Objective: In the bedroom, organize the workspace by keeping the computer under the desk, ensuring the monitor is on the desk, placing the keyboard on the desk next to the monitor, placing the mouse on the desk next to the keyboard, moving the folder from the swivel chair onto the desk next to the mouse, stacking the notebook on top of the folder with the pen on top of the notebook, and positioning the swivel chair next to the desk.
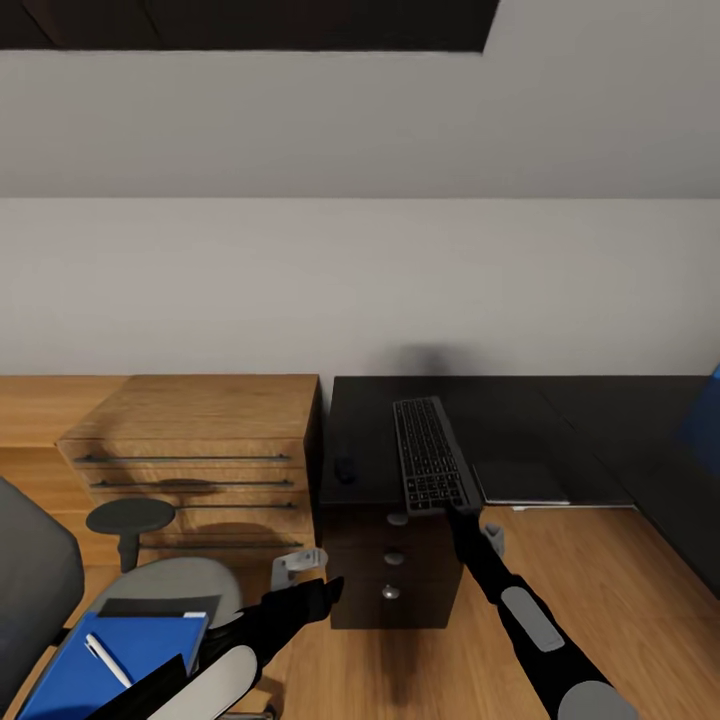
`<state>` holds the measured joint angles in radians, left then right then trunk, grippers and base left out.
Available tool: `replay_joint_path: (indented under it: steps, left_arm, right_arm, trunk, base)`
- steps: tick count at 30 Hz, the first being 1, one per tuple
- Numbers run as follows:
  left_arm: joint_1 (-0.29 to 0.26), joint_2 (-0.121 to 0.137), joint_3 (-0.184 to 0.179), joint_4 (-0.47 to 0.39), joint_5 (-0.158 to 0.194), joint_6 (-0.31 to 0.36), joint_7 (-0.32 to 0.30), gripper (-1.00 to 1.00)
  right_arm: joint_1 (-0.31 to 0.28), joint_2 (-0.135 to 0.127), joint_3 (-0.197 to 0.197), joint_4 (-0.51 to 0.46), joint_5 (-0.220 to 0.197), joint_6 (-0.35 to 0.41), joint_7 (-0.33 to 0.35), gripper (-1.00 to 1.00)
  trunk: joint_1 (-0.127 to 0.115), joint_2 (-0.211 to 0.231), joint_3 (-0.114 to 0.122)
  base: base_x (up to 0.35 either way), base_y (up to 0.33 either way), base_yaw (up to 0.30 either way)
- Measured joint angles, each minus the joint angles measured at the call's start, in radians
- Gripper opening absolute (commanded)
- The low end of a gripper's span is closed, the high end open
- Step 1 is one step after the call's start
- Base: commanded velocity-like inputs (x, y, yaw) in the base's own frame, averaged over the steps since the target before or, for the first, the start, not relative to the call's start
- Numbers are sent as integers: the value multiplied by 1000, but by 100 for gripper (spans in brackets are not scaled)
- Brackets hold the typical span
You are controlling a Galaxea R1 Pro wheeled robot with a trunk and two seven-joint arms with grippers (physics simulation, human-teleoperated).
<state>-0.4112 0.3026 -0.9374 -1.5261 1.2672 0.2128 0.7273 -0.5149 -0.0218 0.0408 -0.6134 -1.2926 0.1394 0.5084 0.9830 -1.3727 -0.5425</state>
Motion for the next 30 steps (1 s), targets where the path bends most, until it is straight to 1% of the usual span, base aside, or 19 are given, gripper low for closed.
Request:
replay_joint_path:
  steps: [3, 5, 7, 9, 11, 12, 13, 17, 20, 21, 22, 24, 27, 30]
  left_arm:
    - [0, 0, -1, 2, 1, 0, 11, 100]
    - [0, 0, -1, 2, 1, 0, 36, 100]
    - [1, -1, -1, 3, 2, -1, 58, 100]
    - [1, -1, -2, 3, 2, -1, 67, 100]
    - [1, -1, -3, 3, 2, -1, 72, 100]
    - [1, -1, -3, 3, 2, -1, 73, 100]
    - [1, -1, -3, 3, 1, -1, 74, 100]
    - [1, -1, -3, 3, 0, -1, 76, 100]
    - [0, -1, -3, 3, 0, -1, 76, 100]
    - [1, -1, -3, 3, 0, -1, 76, 100]
    - [1, -2, -3, 3, 0, -1, 77, 100]
    - [1, -2, -4, 3, 0, -1, 77, 100]
    - [0, -2, -4, 3, 0, 0, 76, 100]
    - [0, -2, -5, 3, 0, 1, 76, 100]
  right_arm:
    - [0, 0, 0, -10, 1, -1, 1, -100]
    - [1, 0, 0, -37, 1, -1, 0, -100]
    - [6, 1, 1, -88, 0, -2, -4, -100]
    - [21, 1, 1, -140, 0, -3, -11, -100]
    - [58, 1, 1, -217, -1, -2, -37, -100]
    - [69, 1, 1, -238, 0, -3, -48, -100]
    - [99, 1, 1, -299, -1, -3, -83, -100]
    - [164, 1, 1, -438, 0, -3, -173, -100]
    - [209, 1, 0, -527, -1, -11, -199, -100]
    - [217, 1, 0, -543, -4, -14, -202, -100]
    - [248, 0, -2, -601, -8, -36, -226, -100]
    - [262, -1, -2, -629, -2, -45, -273, -100]
    - [268, -4, -3, -641, -3, -44, -304, -100]
    - [270, -31, -4, -646, -8, -42, -320, -100]
  trunk:
    - [-11, 21, 9]
    - [-19, 35, 16]
    - [-27, 49, 22]
    - [-34, 63, 28]
    - [-42, 77, 34]
    - [-45, 84, 38]
    - [-49, 91, 41]
    - [-65, 119, 53]
    - [-76, 140, 63]
    - [-80, 147, 66]
    - [-84, 154, 69]
    - [-91, 168, 75]
    - [-103, 189, 85]
    - [-115, 210, 94]
  base:
    - [0, 0, 0]
    - [0, 0, 0]
    - [-91, 0, 0]
    - [-206, 0, 0]
    - [-278, 0, 0]
    - [-311, 0, 0]
    - [-321, 0, 0]
    - [-330, -65, 0]
    - [-315, -169, 0]
    - [-298, -217, 0]
    - [-296, -223, 0]
    - [-294, -228, 0]
    - [-293, -231, 0]
    - [-292, -233, 0]
